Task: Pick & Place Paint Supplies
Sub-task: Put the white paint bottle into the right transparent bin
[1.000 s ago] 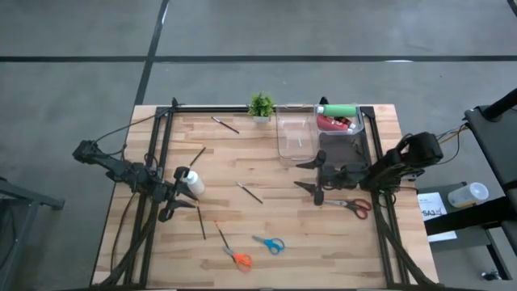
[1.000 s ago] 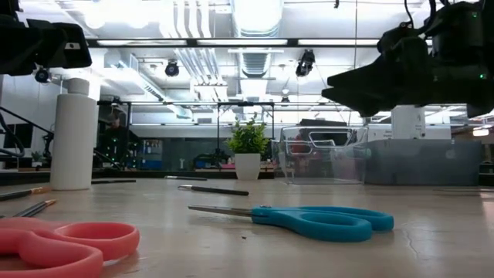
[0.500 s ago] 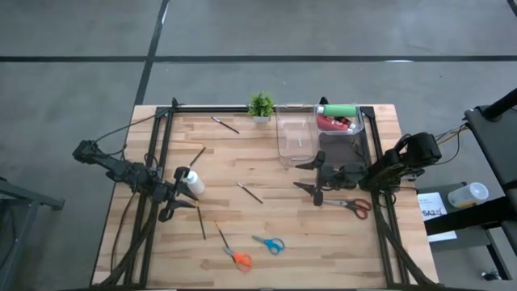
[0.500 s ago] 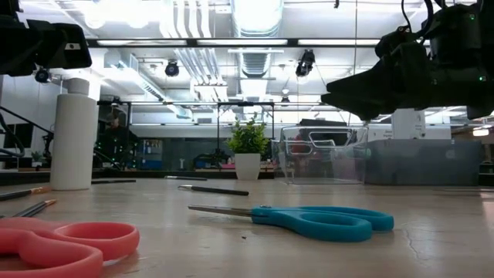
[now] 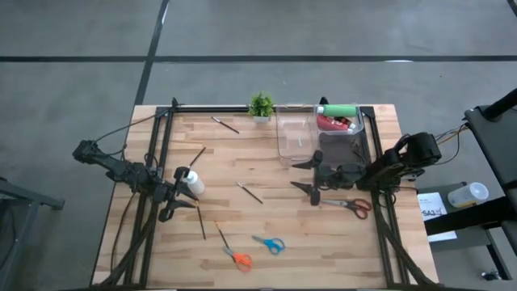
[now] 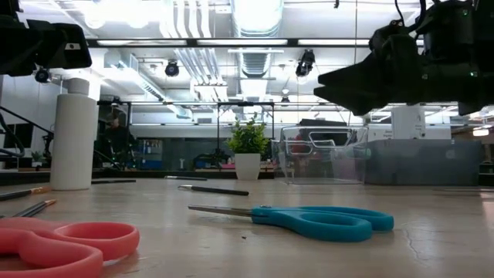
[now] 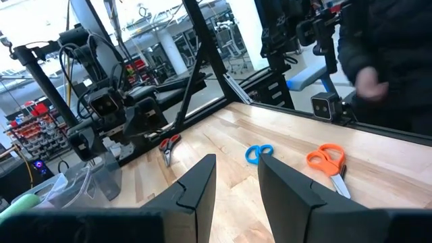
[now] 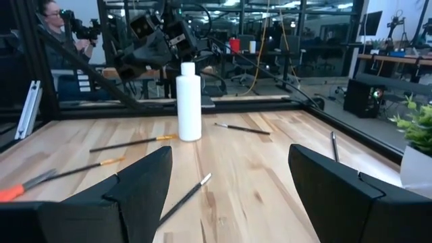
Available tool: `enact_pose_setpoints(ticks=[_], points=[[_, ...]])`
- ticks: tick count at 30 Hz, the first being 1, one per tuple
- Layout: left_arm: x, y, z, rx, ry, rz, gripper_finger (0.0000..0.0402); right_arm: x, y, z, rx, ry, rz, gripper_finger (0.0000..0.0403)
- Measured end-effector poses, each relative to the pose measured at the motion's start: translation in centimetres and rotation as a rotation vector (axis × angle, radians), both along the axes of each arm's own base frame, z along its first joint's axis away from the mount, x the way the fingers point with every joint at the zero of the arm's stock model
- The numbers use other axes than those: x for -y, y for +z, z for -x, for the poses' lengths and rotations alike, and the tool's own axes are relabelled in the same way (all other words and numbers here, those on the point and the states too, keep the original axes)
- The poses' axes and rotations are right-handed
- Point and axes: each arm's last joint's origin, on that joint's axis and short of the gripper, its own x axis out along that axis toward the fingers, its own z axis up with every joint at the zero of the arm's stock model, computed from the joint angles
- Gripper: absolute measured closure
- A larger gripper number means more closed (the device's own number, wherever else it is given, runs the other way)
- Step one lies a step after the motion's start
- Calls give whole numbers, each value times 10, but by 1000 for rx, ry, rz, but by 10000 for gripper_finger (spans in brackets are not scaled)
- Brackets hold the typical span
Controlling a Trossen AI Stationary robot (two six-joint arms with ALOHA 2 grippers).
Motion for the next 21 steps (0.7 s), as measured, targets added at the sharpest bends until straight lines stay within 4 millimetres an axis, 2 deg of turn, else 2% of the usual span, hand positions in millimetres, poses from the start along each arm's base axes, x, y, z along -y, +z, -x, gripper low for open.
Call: enact_pose_setpoints(ticks=[11,21], points=[[0,0,0,0,0,0,284,-1,12,-13,59,0,-7,108],[0,0,0,14,8,-28,284,-3,33,-33,157,0,-17,108]])
